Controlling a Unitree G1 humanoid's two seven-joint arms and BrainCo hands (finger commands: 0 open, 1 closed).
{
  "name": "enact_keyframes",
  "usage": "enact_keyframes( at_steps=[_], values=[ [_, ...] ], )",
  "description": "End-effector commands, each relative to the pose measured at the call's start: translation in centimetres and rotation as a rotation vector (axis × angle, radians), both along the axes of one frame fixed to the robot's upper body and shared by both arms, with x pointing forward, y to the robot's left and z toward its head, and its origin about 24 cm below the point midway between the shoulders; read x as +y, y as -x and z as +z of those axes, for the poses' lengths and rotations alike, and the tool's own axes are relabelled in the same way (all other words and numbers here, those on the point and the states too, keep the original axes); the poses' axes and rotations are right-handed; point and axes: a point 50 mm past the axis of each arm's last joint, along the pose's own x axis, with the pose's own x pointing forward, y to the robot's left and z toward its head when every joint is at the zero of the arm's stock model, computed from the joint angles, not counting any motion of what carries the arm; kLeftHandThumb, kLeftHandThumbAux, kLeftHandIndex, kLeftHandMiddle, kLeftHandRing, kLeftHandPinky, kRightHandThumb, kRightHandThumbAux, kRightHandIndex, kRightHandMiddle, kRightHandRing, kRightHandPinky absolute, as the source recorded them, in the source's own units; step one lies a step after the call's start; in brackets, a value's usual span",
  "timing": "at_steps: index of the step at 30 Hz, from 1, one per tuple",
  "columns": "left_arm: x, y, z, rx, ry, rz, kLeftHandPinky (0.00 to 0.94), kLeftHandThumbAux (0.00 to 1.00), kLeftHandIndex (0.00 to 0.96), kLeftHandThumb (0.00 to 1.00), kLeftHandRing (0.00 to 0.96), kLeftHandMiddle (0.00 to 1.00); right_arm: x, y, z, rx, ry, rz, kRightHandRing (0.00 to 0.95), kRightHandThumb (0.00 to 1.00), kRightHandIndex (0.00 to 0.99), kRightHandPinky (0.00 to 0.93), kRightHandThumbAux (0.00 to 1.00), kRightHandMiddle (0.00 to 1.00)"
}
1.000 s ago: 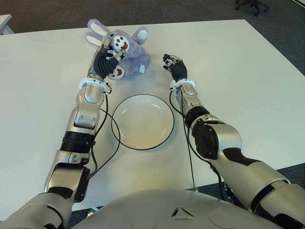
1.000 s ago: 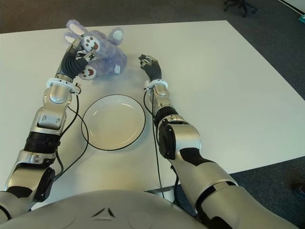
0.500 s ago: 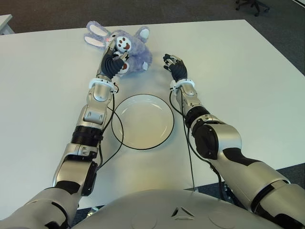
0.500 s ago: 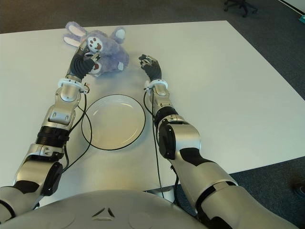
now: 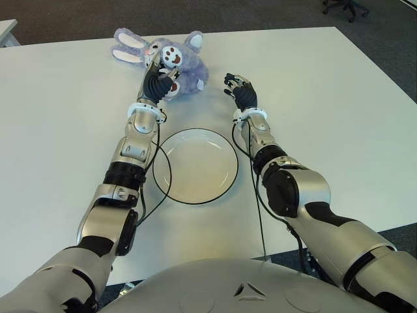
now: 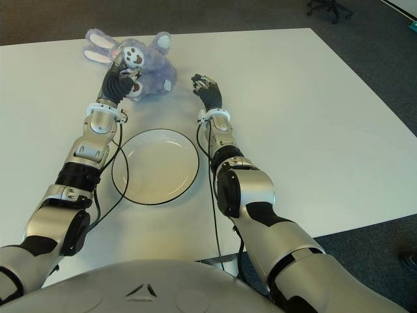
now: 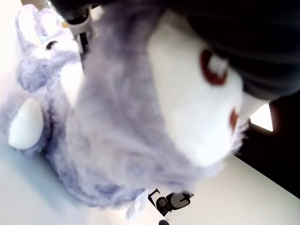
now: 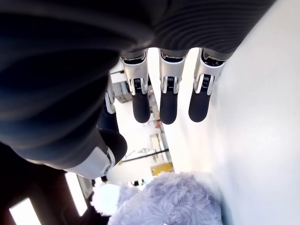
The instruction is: Put the doll into the plate.
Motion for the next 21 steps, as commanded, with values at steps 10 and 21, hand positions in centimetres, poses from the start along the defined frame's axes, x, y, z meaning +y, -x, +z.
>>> enact_keyframes(
  at_steps=[10,21],
  values=[
    [-0.28,-0.54,-0.89,0.02,0.032,0.004,0.158,0.455,0.098,0.545,0.192,0.2,1.41,1.83,-3.29,0.14,-0.063,0.008,0.168,0.708,0.405,0.211,0.729,0.184],
    [-0.43,-0.46,-0.77,0.015,0.017,-0.003,0.138,0.453,0.094,0.52,0.175,0.193,1.32,1.79,-3.28,0.142,-0.051,0.013,0.162,0.708,0.405,0.193,0.727,0.181]
  ],
)
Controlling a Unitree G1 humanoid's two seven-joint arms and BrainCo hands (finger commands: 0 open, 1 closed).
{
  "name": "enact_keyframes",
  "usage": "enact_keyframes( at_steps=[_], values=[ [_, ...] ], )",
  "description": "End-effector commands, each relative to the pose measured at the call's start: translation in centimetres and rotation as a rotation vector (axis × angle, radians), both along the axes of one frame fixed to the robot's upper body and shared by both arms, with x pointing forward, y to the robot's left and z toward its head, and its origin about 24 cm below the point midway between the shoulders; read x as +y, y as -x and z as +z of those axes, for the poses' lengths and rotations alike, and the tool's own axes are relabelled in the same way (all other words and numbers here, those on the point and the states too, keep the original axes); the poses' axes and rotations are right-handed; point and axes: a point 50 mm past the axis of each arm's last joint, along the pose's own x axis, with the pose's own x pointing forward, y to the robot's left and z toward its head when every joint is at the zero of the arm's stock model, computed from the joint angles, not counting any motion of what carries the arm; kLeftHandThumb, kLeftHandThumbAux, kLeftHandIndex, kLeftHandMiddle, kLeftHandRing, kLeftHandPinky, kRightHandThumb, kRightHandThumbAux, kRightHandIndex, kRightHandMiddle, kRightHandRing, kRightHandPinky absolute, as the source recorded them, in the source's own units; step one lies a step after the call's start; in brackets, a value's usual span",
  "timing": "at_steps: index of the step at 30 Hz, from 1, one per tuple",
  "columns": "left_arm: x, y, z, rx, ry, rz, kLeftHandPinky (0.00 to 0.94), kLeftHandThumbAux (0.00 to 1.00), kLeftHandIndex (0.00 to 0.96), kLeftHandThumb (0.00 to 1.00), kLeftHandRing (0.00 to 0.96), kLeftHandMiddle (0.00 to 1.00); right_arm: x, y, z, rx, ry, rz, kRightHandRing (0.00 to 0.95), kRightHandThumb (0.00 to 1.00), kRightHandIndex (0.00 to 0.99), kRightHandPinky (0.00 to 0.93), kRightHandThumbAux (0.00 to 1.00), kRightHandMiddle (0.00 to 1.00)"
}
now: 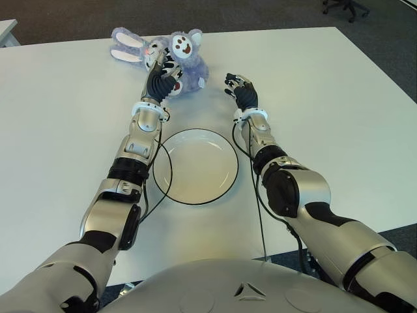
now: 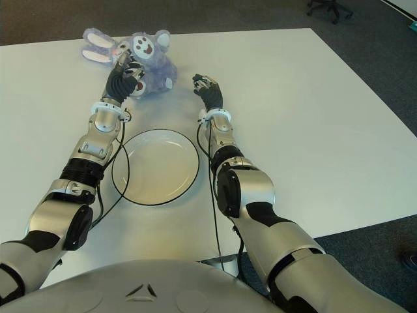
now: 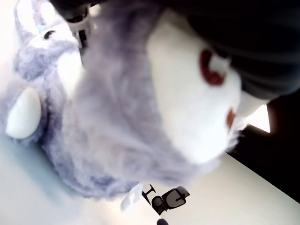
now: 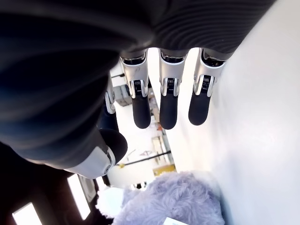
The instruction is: Put the doll into the plate.
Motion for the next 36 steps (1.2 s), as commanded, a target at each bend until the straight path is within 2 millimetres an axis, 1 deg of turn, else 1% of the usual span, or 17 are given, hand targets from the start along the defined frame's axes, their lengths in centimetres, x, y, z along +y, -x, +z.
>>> enact_keyframes(
  at_steps=[1,5,9,10,14,16,24,32,36],
  values=[
    [0.1,0.1,-0.5,0.02,-0.004,0.012,0.15,0.452,0.09,0.513,0.17,0.19,1.5,1.8,-3.3,0.143,-0.034,0.028,0.16,0.708,0.405,0.193,0.727,0.179],
    [0.1,0.0,-0.5,0.024,-0.004,0.013,0.144,0.454,0.084,0.509,0.17,0.184,1.7,1.3,-2.5,0.12,-0.001,0.033,0.154,0.708,0.404,0.178,0.728,0.178],
    [0.2,0.0,-0.5,0.022,-0.002,0.022,0.175,0.46,0.095,0.518,0.185,0.198,1.4,1.9,-3.6,0.158,0.0,0.033,0.146,0.707,0.404,0.176,0.729,0.174],
    [0.2,0.0,-0.5,0.022,-0.001,0.025,0.188,0.464,0.114,0.538,0.203,0.218,1.4,1.9,-3.6,0.156,-0.002,0.032,0.145,0.707,0.405,0.177,0.728,0.173],
    [0.1,0.1,-0.5,0.017,-0.005,0.042,0.198,0.467,0.132,0.556,0.22,0.237,1.4,1.8,-3.4,0.146,-0.012,0.029,0.144,0.708,0.405,0.179,0.728,0.172],
    [0.1,0.2,-0.4,0.009,-0.015,0.062,0.253,0.461,0.186,0.621,0.262,0.28,1.4,1.8,-3.4,0.147,-0.018,0.029,0.148,0.708,0.406,0.189,0.727,0.172],
    [-0.1,0.3,-0.2,0.003,-0.04,0.106,0.285,0.428,0.212,0.692,0.304,0.324,1.3,1.8,-3.4,0.147,0.001,0.03,0.138,0.707,0.405,0.168,0.728,0.167],
    [-0.1,0.6,-0.1,-0.002,-0.068,0.107,0.3,0.405,0.21,0.698,0.314,0.322,1.3,1.8,-3.3,0.142,-0.002,0.029,0.131,0.706,0.404,0.167,0.728,0.159],
    [-0.2,0.6,0.0,0.005,-0.098,0.078,0.294,0.339,0.17,0.634,0.299,0.304,1.3,1.8,-3.3,0.137,-0.002,0.03,0.128,0.706,0.404,0.169,0.727,0.157]
  ],
)
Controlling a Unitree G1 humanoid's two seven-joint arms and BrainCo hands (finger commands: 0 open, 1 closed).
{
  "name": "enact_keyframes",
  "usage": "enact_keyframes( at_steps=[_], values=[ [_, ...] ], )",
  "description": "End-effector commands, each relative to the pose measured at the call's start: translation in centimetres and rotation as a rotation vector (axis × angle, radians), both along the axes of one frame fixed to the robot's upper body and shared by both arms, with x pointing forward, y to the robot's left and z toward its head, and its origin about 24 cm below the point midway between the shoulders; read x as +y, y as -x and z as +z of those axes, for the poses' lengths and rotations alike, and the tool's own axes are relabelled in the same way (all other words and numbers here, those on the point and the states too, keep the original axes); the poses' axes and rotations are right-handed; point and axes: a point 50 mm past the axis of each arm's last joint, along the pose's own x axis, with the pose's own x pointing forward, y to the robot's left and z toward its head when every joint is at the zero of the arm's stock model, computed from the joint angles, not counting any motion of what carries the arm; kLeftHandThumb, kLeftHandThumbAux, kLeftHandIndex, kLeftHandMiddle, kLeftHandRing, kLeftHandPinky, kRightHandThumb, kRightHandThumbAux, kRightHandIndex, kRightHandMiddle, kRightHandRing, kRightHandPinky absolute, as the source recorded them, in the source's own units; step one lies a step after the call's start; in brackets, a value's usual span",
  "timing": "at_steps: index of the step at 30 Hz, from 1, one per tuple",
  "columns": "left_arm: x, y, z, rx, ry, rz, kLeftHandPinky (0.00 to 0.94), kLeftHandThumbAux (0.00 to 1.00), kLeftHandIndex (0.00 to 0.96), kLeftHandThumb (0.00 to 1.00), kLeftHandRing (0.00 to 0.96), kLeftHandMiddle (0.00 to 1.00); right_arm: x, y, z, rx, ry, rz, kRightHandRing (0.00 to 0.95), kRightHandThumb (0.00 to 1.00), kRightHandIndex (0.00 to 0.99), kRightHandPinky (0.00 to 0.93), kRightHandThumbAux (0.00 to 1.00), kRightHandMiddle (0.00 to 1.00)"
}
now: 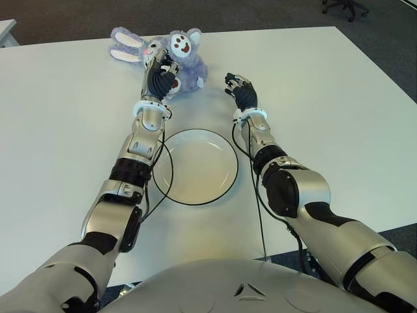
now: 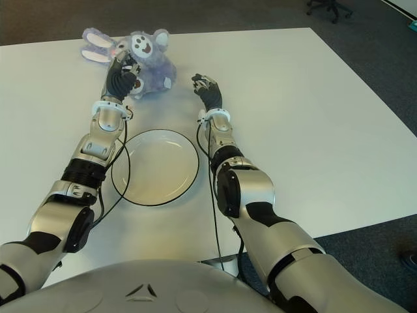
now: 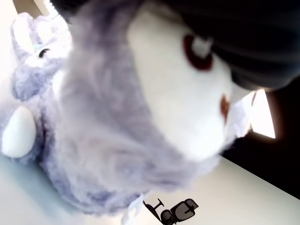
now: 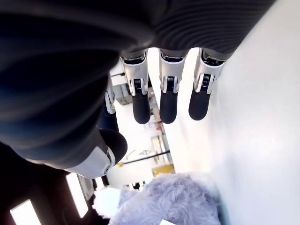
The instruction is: Put the doll into the plate.
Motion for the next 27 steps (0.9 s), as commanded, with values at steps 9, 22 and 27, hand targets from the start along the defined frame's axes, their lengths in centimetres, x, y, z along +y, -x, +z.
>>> enact_keyframes(
  at_steps=[9,22,27],
  values=[
    [0.4,0.6,-1.3,0.115,-0.129,-0.098,0.27,0.277,0.096,0.568,0.267,0.27,1.3,1.7,-3.2,0.149,0.014,0.025,0.124,0.707,0.401,0.165,0.732,0.151],
    [-0.2,2.0,-3.3,0.148,-0.116,-0.087,0.137,0.331,0.044,0.548,0.183,0.204,1.1,1.7,-3.3,0.149,0.024,0.038,0.122,0.706,0.4,0.165,0.732,0.146],
    [-0.5,2.8,-3.6,0.16,-0.117,-0.088,0.156,0.348,0.05,0.531,0.184,0.204,1.2,1.7,-3.4,0.152,0.006,0.039,0.124,0.707,0.4,0.169,0.733,0.144]
  ],
)
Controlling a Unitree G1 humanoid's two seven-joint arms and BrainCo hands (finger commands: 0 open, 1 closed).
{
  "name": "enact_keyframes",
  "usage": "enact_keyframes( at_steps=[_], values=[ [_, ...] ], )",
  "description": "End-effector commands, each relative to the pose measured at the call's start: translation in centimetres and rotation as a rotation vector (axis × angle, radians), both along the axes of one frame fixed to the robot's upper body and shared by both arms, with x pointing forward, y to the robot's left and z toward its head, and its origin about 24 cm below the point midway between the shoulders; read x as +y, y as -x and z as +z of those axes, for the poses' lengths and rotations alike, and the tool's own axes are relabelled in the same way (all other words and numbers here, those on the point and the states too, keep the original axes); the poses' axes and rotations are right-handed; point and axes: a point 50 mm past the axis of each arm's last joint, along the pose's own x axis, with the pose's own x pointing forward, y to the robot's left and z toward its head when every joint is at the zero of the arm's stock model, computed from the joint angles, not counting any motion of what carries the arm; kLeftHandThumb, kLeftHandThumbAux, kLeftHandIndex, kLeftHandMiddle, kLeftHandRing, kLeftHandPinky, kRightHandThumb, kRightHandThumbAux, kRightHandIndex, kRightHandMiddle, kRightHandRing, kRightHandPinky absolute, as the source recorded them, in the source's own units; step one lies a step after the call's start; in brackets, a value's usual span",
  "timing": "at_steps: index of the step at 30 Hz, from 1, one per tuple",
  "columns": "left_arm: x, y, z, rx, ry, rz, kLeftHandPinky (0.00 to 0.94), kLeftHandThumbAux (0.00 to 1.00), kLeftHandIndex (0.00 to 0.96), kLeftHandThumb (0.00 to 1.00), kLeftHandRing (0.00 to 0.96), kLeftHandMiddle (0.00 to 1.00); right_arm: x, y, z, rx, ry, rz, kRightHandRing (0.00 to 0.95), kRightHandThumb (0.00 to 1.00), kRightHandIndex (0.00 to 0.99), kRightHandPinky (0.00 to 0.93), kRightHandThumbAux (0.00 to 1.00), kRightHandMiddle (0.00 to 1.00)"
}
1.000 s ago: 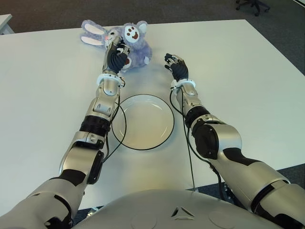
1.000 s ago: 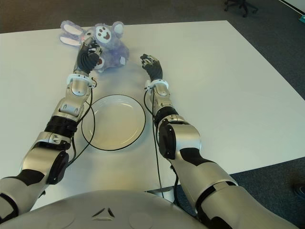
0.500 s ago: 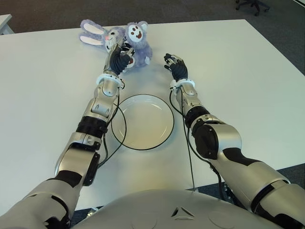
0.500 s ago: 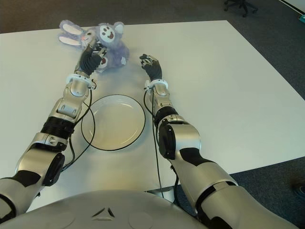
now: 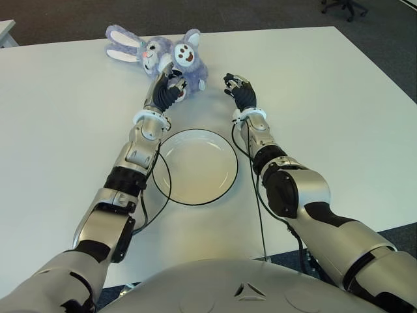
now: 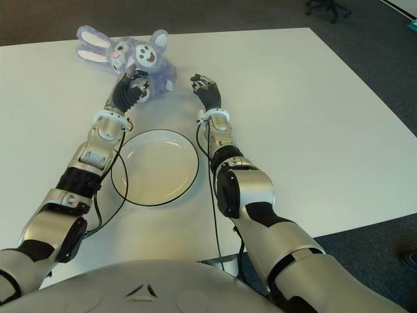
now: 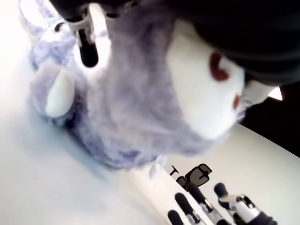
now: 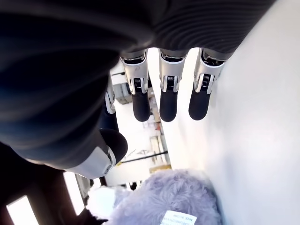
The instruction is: Put the doll into the plate.
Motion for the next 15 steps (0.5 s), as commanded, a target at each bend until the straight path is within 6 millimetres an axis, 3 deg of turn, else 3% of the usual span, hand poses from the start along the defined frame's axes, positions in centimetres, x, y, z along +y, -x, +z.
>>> enact_keyframes(
  at_steps=[1,5,15],
  values=[
    [-0.21,1.1,-1.41,0.058,-0.012,0.013,0.163,0.351,0.052,0.528,0.185,0.204,0.98,1.73,-3.41,0.154,-0.032,0.025,0.124,0.707,0.399,0.169,0.734,0.143],
    [-0.39,1.47,-1.7,0.084,-0.021,0.017,0.189,0.36,0.048,0.515,0.187,0.191,1.02,1.75,-3.43,0.155,-0.042,0.029,0.123,0.708,0.399,0.169,0.735,0.138],
    [-0.49,1.99,-2.24,0.151,-0.029,0.041,0.148,0.357,0.022,0.478,0.143,0.138,0.98,1.78,-3.46,0.15,-0.02,0.034,0.129,0.708,0.4,0.177,0.733,0.142]
  ],
)
